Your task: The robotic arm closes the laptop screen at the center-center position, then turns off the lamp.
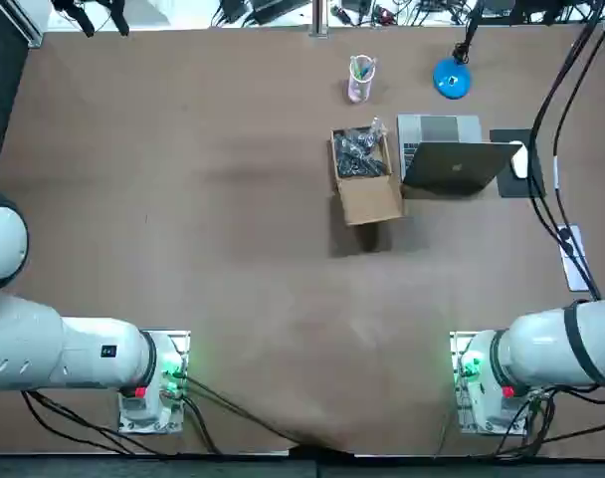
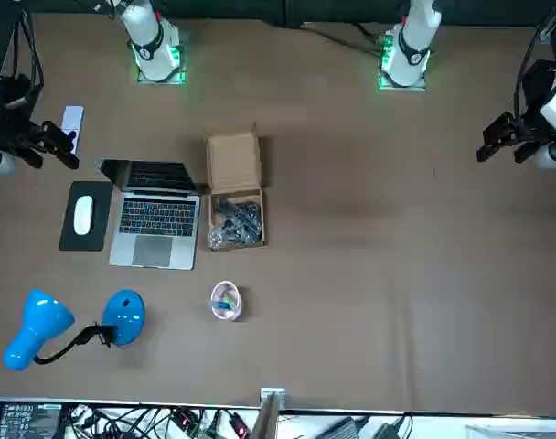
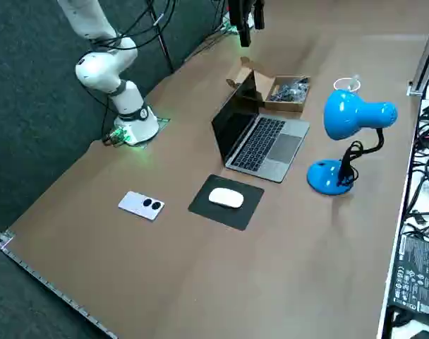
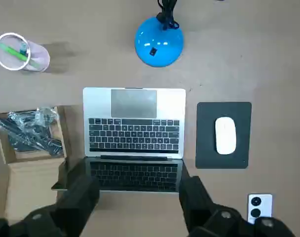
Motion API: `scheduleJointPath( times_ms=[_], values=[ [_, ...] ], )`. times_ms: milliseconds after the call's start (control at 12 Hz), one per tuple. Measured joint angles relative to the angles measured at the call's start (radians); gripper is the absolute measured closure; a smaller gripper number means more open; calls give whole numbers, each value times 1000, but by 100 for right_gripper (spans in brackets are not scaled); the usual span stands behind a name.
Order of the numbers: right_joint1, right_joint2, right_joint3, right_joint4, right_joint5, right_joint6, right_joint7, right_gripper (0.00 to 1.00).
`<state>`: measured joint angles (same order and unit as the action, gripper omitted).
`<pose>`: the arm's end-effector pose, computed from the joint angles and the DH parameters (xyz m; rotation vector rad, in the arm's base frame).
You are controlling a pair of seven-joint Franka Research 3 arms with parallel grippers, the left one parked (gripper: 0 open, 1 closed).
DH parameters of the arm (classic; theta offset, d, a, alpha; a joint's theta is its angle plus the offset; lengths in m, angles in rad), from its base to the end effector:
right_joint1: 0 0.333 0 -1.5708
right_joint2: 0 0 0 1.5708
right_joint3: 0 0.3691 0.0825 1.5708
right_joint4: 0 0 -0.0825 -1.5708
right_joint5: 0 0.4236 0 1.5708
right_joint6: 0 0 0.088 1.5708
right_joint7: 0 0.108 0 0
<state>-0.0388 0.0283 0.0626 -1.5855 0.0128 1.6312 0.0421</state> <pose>0.6093 0.0152 0.6574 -3.1262 0.0297 -0.0265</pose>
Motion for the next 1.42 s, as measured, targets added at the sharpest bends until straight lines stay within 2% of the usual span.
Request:
scheduleJointPath(
  times_ms=[1417],
  values=[
    [1,0,1,0,0,-1,-2,0]
  ],
)
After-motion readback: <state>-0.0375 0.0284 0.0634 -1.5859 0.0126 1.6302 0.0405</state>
